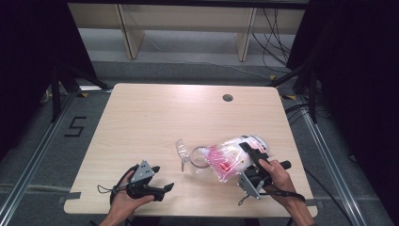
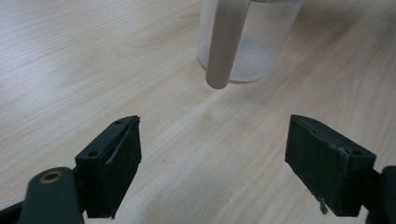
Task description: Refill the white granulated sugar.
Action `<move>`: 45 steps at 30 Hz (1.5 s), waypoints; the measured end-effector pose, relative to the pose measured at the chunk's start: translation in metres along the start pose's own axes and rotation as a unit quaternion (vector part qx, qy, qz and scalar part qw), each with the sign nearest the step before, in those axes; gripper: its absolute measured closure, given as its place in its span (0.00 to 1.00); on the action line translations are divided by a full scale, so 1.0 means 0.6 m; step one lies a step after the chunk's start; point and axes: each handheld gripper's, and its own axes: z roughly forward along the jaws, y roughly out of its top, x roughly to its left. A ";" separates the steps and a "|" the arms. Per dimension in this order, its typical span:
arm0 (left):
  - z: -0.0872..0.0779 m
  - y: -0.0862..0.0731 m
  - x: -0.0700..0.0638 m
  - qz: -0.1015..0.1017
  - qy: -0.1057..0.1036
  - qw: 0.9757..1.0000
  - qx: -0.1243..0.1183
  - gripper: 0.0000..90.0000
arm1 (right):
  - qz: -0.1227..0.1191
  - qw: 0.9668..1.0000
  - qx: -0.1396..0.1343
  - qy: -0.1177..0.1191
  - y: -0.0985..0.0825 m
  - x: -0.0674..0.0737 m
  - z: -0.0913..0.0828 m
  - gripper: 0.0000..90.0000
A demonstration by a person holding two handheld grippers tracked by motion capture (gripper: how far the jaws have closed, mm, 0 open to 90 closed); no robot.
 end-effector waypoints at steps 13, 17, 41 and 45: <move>0.001 -0.001 0.000 -0.003 -0.003 1.000 -0.002 0.20 | -0.068 0.998 0.007 -0.007 0.008 -0.003 0.000 0.57; 0.002 -0.001 0.001 -0.003 -0.005 1.000 -0.002 0.20 | -0.082 0.997 0.016 -0.008 0.009 -0.003 -0.001 0.57; 0.003 -0.001 0.000 -0.008 -0.004 1.000 -0.003 0.20 | -0.150 0.988 0.025 -0.020 0.017 -0.011 -0.005 0.59; 0.003 -0.001 0.000 -0.008 -0.004 1.000 -0.003 0.20 | -0.145 0.989 0.033 -0.022 0.017 -0.008 -0.006 0.59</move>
